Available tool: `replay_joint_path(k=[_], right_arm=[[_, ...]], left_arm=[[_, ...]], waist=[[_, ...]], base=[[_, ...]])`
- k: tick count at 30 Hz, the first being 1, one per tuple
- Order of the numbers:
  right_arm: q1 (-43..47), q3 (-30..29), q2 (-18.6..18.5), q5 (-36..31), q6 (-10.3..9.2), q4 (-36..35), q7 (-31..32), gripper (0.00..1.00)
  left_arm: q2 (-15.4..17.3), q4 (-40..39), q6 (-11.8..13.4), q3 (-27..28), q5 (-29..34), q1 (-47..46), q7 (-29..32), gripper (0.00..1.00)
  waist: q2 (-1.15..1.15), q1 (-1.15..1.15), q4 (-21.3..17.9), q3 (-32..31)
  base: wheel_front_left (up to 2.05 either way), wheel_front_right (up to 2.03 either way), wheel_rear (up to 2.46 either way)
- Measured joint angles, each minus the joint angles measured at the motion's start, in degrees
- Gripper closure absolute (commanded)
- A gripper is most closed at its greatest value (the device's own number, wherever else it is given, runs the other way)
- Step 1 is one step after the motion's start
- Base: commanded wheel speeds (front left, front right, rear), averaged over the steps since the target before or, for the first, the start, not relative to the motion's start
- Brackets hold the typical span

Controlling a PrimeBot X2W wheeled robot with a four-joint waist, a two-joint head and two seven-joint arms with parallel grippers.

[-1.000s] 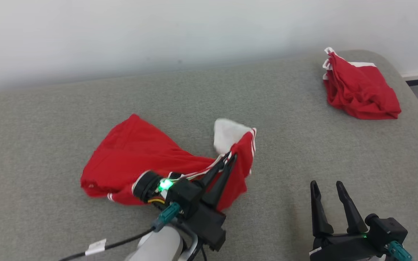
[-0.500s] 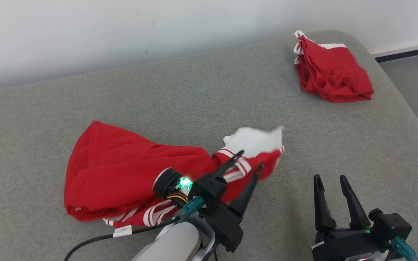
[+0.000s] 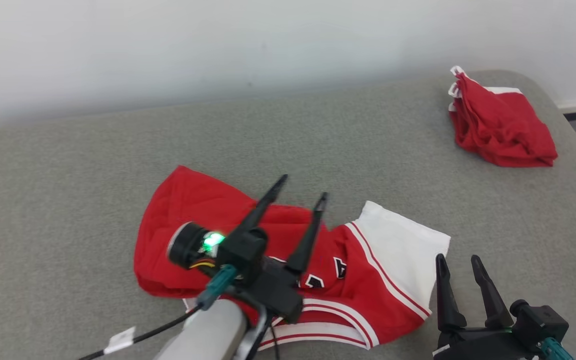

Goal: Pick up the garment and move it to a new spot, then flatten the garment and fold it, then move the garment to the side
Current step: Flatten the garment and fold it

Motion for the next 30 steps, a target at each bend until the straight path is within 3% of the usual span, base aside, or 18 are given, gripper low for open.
replay_joint_path(k=[17,23,30], right_arm=[[2.40,-1.37,0.02,-0.01,0.00,0.87,0.00,0.00],[3.30,-2.35,0.03,-0.13,0.00,1.52,0.00,0.00],[4.46,-3.44,0.02,-0.09,0.00,3.37,0.00,0.00]], left_arm=[[8.32,-11.71,2.05,19.80,6.67,17.40,0.00,0.00],[8.58,-15.94,2.30,27.98,7.97,24.54,0.00,0.00],[5.95,-18.27,1.86,34.40,10.83,32.58,0.00,0.00]], waist=[[0.00,0.00,4.65,-3.73],[0.00,0.00,5.05,-4.63],[0.00,0.00,5.52,-5.32]], base=[[0.00,0.00,0.00],[0.00,0.00,0.00],[0.00,0.00,0.00]])
